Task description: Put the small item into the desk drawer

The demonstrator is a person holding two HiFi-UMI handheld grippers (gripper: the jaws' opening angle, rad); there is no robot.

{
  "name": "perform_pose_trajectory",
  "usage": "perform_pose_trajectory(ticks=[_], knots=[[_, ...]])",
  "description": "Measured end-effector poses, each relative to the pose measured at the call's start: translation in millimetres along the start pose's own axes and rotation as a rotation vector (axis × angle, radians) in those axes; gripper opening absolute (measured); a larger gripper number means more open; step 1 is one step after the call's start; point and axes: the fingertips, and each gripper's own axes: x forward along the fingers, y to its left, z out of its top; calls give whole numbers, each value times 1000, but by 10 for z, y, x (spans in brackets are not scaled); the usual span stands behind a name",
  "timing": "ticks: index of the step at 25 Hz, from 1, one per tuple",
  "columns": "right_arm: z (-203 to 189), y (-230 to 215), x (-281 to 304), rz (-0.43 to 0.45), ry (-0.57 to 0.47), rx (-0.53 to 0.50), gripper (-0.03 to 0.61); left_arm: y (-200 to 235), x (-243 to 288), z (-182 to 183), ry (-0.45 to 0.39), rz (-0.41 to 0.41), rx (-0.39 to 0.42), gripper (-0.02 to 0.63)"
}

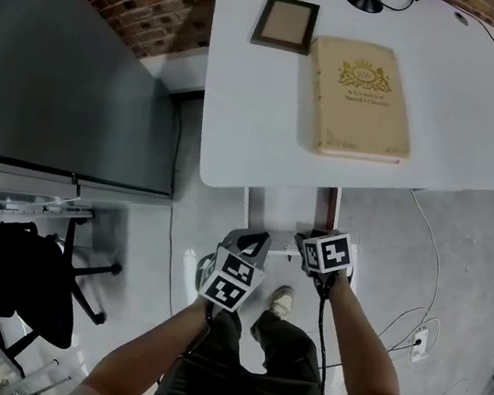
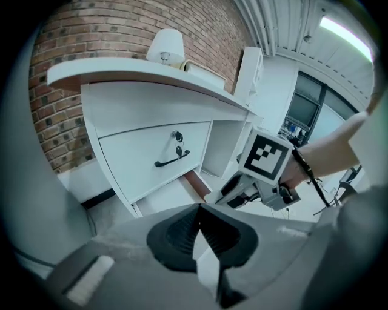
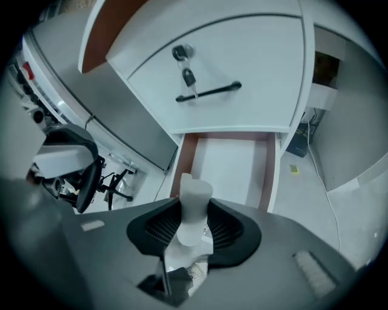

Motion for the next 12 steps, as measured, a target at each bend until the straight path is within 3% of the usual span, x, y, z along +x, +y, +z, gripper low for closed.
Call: perform_pose_trajectory(ticks=[8,12], knots=[[-142,-271,815,-31,56,-41,141,266,617,-585,43,4,-18,3],[-204,-345,1117,-21,104,-32,144,410,847,-742,52,-13,-82,3]])
